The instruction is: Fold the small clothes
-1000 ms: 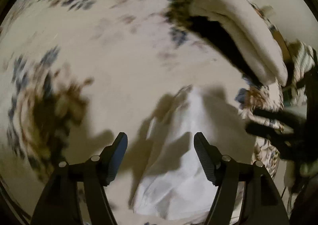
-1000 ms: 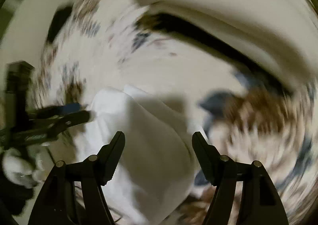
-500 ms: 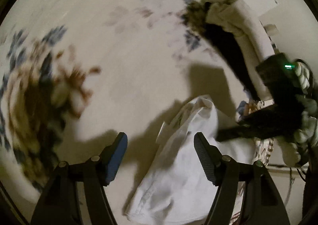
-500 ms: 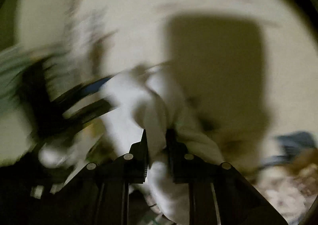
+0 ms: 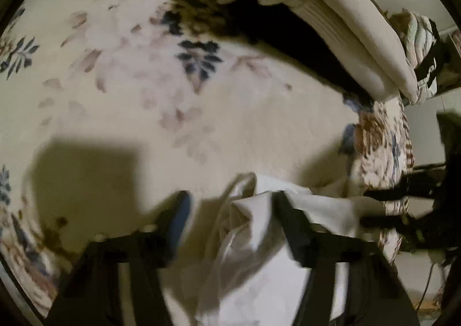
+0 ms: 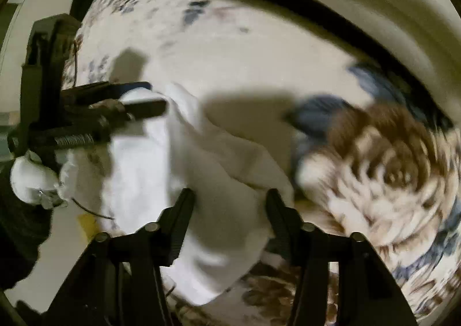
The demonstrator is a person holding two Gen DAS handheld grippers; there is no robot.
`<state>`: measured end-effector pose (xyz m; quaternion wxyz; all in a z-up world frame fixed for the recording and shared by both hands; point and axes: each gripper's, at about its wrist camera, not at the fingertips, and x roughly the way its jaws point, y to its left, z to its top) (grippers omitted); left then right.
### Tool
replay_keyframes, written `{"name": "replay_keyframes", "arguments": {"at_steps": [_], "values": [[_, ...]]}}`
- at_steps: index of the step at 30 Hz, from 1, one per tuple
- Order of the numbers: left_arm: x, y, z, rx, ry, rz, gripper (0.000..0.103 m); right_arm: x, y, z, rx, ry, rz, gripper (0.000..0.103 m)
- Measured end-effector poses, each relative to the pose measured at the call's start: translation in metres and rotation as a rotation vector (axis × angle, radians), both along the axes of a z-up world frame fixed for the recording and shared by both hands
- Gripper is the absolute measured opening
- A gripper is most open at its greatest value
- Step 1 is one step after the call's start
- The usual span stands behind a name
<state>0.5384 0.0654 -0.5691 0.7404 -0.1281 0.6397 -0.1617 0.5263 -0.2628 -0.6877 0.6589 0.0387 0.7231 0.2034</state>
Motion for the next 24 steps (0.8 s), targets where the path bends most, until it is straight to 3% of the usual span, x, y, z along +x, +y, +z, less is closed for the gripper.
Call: {"name": "replay_keyframes", "arguments": {"at_steps": [2,3,5,9,11,12,13,15,17,19,21,24], "values": [[0.005,0.01,-0.008,-0.043,0.033,0.052,0.048,-0.002,-0.033,-0.013,0.058,0.022,-0.193,0.015],[0.006,0.015,-0.01,-0.066,0.045,0.075,0.048,-0.004,-0.043,-0.017,0.054,0.023,-0.238,0.015],[0.007,0.019,-0.009,-0.081,0.054,0.097,0.048,-0.011,-0.061,-0.024,0.007,0.024,-0.289,0.015],[0.003,0.023,0.004,-0.151,0.059,0.123,0.048,-0.033,-0.082,-0.003,0.09,-0.029,-0.386,0.018],[0.0,0.026,0.015,-0.159,0.045,0.143,0.049,-0.043,-0.085,0.021,0.113,-0.093,-0.4,0.039],[-0.006,0.027,0.022,-0.15,0.026,0.145,0.053,-0.046,-0.084,0.027,0.13,-0.111,-0.4,0.056],[-0.015,0.027,0.03,-0.127,0.007,0.151,0.062,-0.047,-0.082,0.033,0.154,-0.126,-0.392,0.065],[-0.037,0.031,0.04,-0.105,-0.012,0.187,0.067,-0.045,-0.08,0.031,0.175,-0.096,-0.371,0.066],[-0.071,0.037,0.045,-0.092,-0.001,0.258,0.076,-0.045,-0.069,0.017,0.144,-0.058,-0.352,0.068],[-0.114,0.049,0.044,-0.107,0.023,0.36,0.079,-0.047,-0.064,0.004,0.151,-0.017,-0.347,0.068],[-0.159,0.06,0.034,-0.155,0.079,0.495,0.079,-0.05,-0.064,-0.006,0.163,0.014,-0.349,0.068],[-0.204,0.065,0.006,-0.286,0.169,0.66,0.079,-0.056,-0.061,-0.022,0.18,0.065,-0.338,0.084]]}}
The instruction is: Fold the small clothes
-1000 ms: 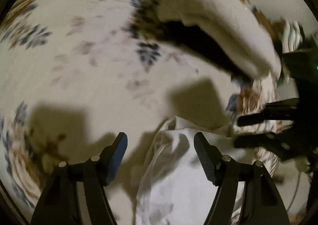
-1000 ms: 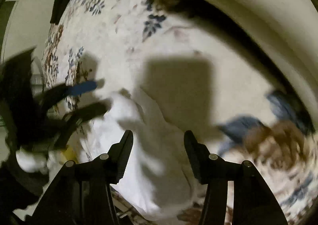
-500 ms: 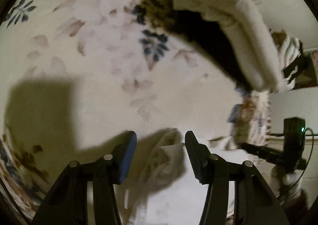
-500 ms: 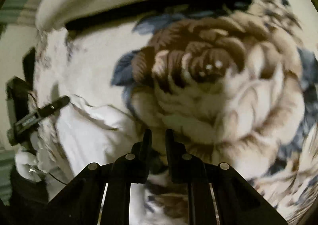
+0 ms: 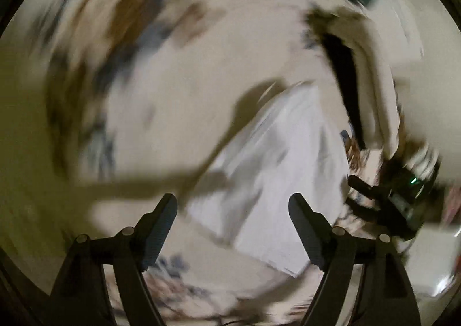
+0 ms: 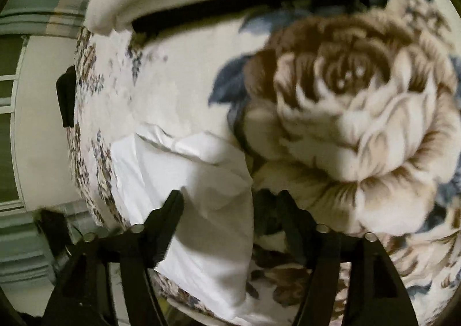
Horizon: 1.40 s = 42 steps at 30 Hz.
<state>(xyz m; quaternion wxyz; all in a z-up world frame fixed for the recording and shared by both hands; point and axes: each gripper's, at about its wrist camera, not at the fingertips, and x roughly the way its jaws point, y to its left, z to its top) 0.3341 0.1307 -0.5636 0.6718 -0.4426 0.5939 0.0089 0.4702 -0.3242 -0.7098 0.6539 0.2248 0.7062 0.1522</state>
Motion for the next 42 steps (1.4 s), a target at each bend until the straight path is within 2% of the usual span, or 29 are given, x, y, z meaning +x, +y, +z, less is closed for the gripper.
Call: {"name": "replay_keyframes", "arguments": {"at_steps": [2,4,6,8,9,10,12,13,14,15,16,17,19,21,24,27,28,29,31,33,36,40,41,42], "values": [[-0.009,-0.002,-0.021,-0.058,0.023,0.051,0.079,-0.006,0.004,-0.016,0.051,0.027,-0.006,0.087],[-0.007,-0.001,-0.033,-0.109,0.004,0.093,0.079,-0.011,0.013,-0.024,0.11,0.022,-0.015,0.087],[0.003,-0.004,-0.037,-0.08,0.001,0.078,0.079,-0.01,0.022,-0.027,0.095,-0.022,-0.037,0.086],[0.013,-0.006,-0.037,-0.063,-0.019,0.058,0.079,-0.007,0.021,-0.025,0.108,-0.059,-0.073,0.046],[0.016,-0.007,-0.038,-0.06,-0.019,0.05,0.079,-0.005,0.013,-0.027,0.096,-0.038,-0.125,0.027],[0.016,-0.007,-0.039,-0.064,-0.024,0.051,0.079,-0.006,0.009,-0.028,0.097,-0.038,-0.16,0.027],[0.014,-0.009,-0.041,-0.073,-0.027,0.064,0.079,-0.005,0.01,-0.028,0.103,-0.045,-0.161,0.027],[0.013,-0.008,-0.042,-0.087,-0.032,0.075,0.079,-0.007,0.012,-0.026,0.117,-0.041,-0.151,0.031],[0.011,-0.008,-0.043,-0.096,-0.034,0.085,0.079,-0.007,0.014,-0.026,0.129,-0.03,-0.153,0.038],[0.011,-0.007,-0.045,-0.105,-0.032,0.095,0.079,-0.01,0.013,-0.026,0.143,0.0,-0.167,0.061],[0.011,-0.005,-0.045,-0.113,-0.029,0.108,0.079,-0.016,0.011,-0.024,0.161,0.007,-0.184,0.076],[0.01,-0.005,-0.044,-0.119,-0.027,0.119,0.079,-0.02,0.01,-0.022,0.175,0.009,-0.189,0.077],[0.01,-0.001,-0.036,-0.118,-0.032,0.13,0.079,-0.038,0.008,-0.016,0.194,0.022,-0.187,0.077],[0.015,0.007,-0.019,-0.075,-0.079,0.114,0.079,-0.057,0.006,-0.018,0.205,0.037,-0.19,0.077],[0.043,0.009,-0.005,-0.034,-0.141,0.003,0.079,-0.082,0.007,-0.031,0.243,0.063,-0.193,0.077],[0.083,0.0,-0.027,-0.123,-0.152,-0.142,0.08,-0.09,0.014,-0.046,0.283,0.059,-0.213,0.077],[0.094,-0.007,-0.039,-0.133,-0.116,-0.195,0.081,-0.09,0.018,-0.05,0.301,0.045,-0.217,0.077],[0.103,-0.015,-0.048,-0.117,-0.08,-0.243,0.081,-0.089,0.021,-0.054,0.319,0.036,-0.219,0.077],[0.116,-0.028,-0.049,-0.091,-0.091,-0.333,0.085,-0.087,0.03,-0.063,0.361,0.024,-0.233,0.077],[0.118,-0.032,-0.047,-0.072,-0.092,-0.346,0.085,-0.086,0.036,-0.068,0.398,0.014,-0.249,0.078],[0.113,-0.036,-0.039,-0.059,-0.146,-0.358,0.085,-0.086,0.041,-0.069,0.413,-0.006,-0.26,0.077],[0.11,-0.052,-0.03,-0.054,-0.198,-0.401,0.082,-0.081,0.063,-0.064,0.391,-0.024,-0.226,0.068],[0.111,-0.055,-0.03,-0.049,-0.209,-0.415,0.08,-0.081,0.065,-0.063,0.385,-0.024,-0.222,0.066],[0.111,-0.058,-0.03,-0.03,-0.215,-0.427,0.068,-0.08,0.067,-0.063,0.37,-0.024,-0.222,0.057]]}}
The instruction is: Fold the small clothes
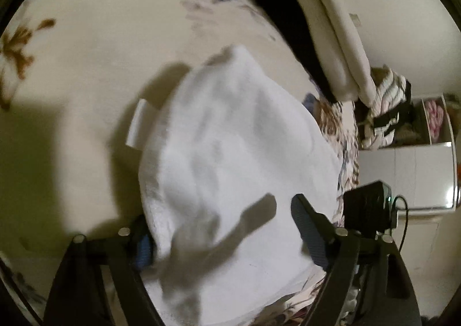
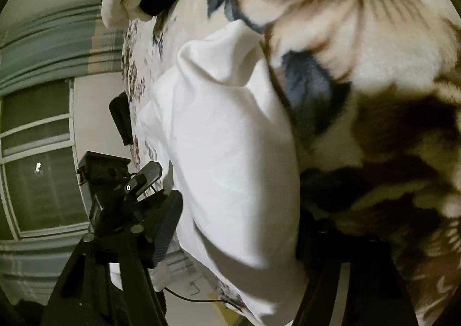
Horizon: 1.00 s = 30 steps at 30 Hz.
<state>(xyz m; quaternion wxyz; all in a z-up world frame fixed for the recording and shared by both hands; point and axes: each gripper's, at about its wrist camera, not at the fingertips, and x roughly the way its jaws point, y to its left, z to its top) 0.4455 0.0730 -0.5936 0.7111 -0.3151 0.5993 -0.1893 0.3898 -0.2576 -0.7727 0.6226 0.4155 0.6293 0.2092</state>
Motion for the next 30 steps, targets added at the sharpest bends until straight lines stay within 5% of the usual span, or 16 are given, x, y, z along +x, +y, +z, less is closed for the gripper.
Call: {"name": "replay_keyframes", "arguments": {"at_steps": [3,6,14,30], "values": [[0.004,-0.001,-0.003,-0.012,0.009,-0.004,0.028,0.002,0.0,0.004,-0.022,-0.009,0.007,0.041],[-0.003,0.0,0.005,-0.013,-0.016,-0.008,0.022,0.003,0.002,0.012,-0.035,-0.023,0.004,0.029],[-0.006,-0.003,0.031,-0.05,-0.074,0.006,0.017,-0.003,0.003,0.038,-0.065,-0.069,-0.019,0.021],[0.038,-0.021,0.101,-0.083,-0.183,-0.014,0.017,0.026,-0.022,0.143,-0.109,-0.236,-0.044,0.019]]}}
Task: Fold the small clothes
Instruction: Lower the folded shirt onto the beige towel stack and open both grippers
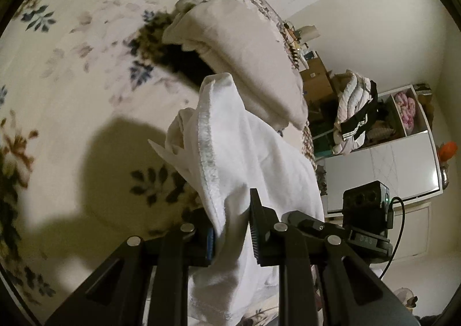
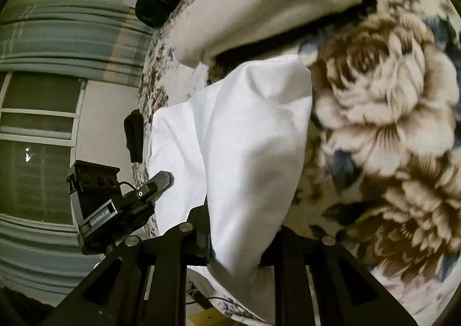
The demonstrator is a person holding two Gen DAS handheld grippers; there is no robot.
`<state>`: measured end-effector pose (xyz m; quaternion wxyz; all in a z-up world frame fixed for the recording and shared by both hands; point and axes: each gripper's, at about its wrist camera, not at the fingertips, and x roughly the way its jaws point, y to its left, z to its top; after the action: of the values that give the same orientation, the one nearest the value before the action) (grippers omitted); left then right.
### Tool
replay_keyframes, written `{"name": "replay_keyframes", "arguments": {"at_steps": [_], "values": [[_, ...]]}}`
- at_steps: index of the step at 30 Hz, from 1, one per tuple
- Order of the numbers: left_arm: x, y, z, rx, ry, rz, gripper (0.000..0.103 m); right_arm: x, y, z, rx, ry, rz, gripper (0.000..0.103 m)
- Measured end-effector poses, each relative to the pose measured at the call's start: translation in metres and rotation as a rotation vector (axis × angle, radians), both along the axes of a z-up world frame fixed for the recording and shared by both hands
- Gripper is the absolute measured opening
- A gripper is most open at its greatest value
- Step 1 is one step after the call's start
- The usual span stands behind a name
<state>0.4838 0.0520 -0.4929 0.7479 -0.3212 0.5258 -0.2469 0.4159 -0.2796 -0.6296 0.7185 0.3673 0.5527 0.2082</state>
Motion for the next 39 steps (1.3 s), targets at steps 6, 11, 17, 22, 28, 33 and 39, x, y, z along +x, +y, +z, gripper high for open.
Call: {"name": "replay_keyframes", "arguments": {"at_steps": [6,11,17,22,28,33,39], "values": [[0.026,0.002,0.038,-0.007,-0.058,0.005,0.017,0.028,-0.01,0.048,0.013,-0.081,0.015,0.018],[0.074,-0.008,0.089,-0.026,-0.134,0.018,0.017,0.077,-0.026,0.103,0.015,-0.165,0.022,0.018],[0.165,-0.026,0.12,-0.026,-0.191,0.017,0.017,0.168,-0.057,0.146,-0.015,-0.24,-0.006,0.018],[0.256,-0.055,0.098,0.05,-0.181,-0.01,0.017,0.247,-0.083,0.134,-0.071,-0.224,-0.045,0.018],[0.3,-0.092,0.018,0.265,-0.076,-0.112,0.018,0.299,-0.11,0.056,-0.217,-0.026,-0.062,0.027],[0.283,-0.086,0.007,0.3,-0.063,-0.119,0.026,0.282,-0.127,0.05,-0.33,-0.023,-0.125,0.063],[0.256,-0.094,0.046,0.482,-0.139,-0.068,0.026,0.257,-0.1,0.088,-0.675,-0.096,-0.17,0.091]]}}
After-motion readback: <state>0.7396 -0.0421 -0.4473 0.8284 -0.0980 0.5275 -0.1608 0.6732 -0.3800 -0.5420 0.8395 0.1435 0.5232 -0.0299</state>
